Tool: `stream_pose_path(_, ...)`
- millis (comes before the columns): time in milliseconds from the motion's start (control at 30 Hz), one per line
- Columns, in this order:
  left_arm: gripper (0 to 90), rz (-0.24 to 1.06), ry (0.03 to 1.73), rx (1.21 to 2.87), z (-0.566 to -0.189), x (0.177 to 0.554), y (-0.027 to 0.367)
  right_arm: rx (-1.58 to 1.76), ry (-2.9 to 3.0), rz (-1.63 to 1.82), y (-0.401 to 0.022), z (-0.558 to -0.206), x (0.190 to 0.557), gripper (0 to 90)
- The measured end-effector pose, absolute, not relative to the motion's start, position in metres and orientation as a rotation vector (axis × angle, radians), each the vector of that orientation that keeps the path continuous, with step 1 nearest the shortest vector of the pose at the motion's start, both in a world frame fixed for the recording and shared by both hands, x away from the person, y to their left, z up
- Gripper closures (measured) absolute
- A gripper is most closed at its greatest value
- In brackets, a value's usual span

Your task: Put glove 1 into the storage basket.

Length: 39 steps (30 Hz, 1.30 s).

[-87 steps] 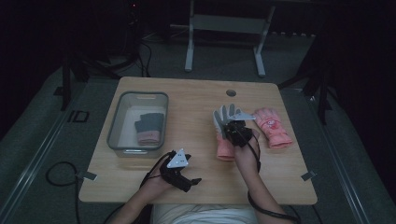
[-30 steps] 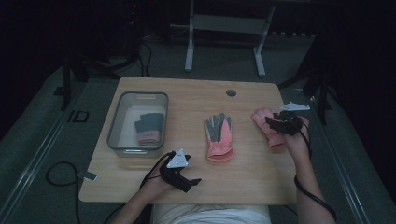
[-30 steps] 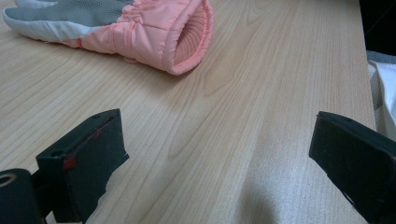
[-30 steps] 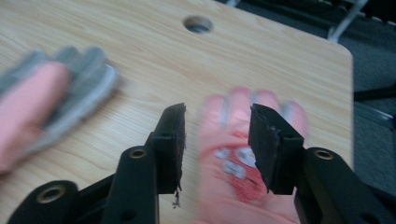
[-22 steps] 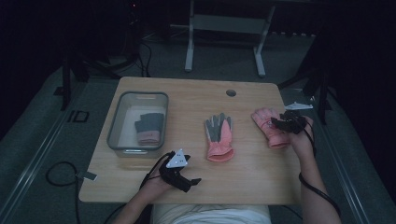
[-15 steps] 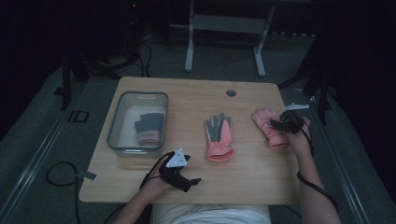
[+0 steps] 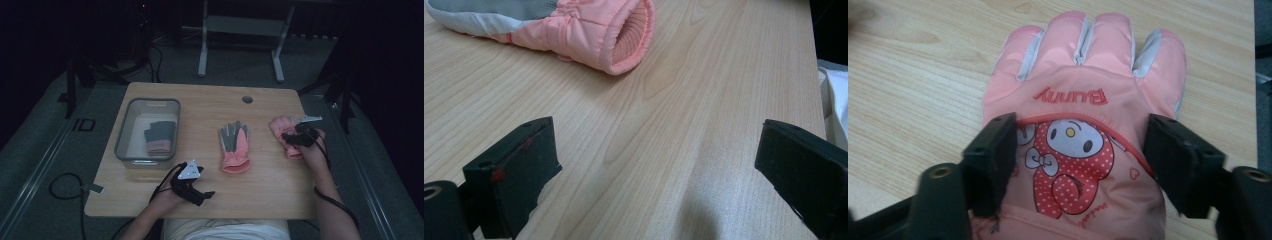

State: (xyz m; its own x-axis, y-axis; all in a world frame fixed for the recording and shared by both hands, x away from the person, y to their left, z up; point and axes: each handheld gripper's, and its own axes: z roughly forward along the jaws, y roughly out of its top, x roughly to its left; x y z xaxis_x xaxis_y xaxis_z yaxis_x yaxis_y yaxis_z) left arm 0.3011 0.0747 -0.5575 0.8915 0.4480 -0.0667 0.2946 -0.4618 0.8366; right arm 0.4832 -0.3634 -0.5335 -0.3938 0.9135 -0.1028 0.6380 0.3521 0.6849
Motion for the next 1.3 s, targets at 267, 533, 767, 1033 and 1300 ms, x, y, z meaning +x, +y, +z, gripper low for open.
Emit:
stream_pose_path(267,3.1,0.204,0.531,2.09,-0.558,0.301,0.074,1.461,2.084,0.813,-0.363,-0.527,0.476,78.5)
stream_pose_path(533,3.2,0.212,0.541,2.073,-0.557,0.301,0.075,1.532,2.016,0.875,-0.353,-0.498,0.457,83.8)
stream_pose_path(767,3.2,0.215,0.534,2.075,-0.556,0.3,0.075,1.521,1.955,0.932,-0.325,-0.47,0.423,83.8)
stream_pose_path(1033,3.2,0.218,0.522,2.083,-0.556,0.3,0.074,1.545,1.884,0.955,-0.296,-0.458,0.384,83.5)
stream_pose_path(1300,3.2,0.222,0.507,2.1,-0.557,0.298,0.073,1.586,1.904,0.941,-0.29,-0.477,0.381,83.3)
